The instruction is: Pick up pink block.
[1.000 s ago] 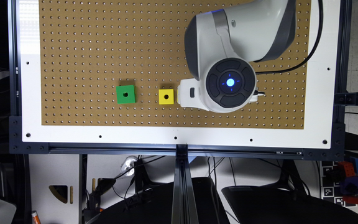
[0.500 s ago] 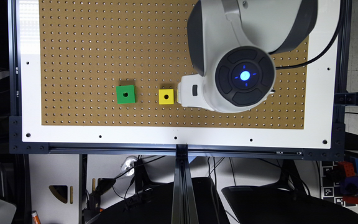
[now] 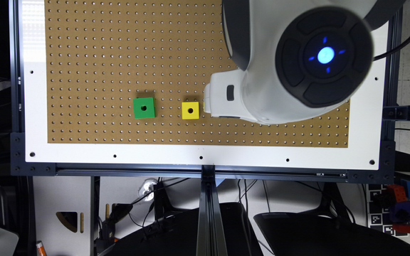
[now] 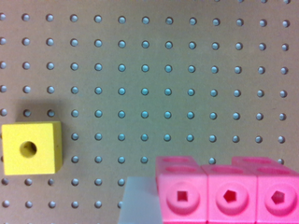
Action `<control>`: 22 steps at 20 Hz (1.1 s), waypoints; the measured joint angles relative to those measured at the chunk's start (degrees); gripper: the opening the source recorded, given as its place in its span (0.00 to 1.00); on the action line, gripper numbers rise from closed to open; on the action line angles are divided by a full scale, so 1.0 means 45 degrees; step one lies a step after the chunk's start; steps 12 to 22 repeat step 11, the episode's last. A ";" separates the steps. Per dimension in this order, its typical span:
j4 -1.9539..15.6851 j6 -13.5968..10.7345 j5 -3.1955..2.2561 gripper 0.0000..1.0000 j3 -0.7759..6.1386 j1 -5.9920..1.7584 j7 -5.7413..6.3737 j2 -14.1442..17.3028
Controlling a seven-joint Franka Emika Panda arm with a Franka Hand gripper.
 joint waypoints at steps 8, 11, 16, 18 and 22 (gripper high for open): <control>-0.0001 -0.0181 0.0006 0.00 0.0010 0.0000 0.0011 -0.0186; -0.0001 -0.0181 0.0006 0.00 0.0011 0.0000 0.0012 -0.0186; -0.0001 -0.0181 0.0006 0.00 0.0011 0.0000 0.0012 -0.0186; -0.0001 -0.0181 0.0006 0.00 0.0011 0.0000 0.0012 -0.0186; -0.0001 -0.0181 0.0006 0.00 0.0011 0.0000 0.0012 -0.0186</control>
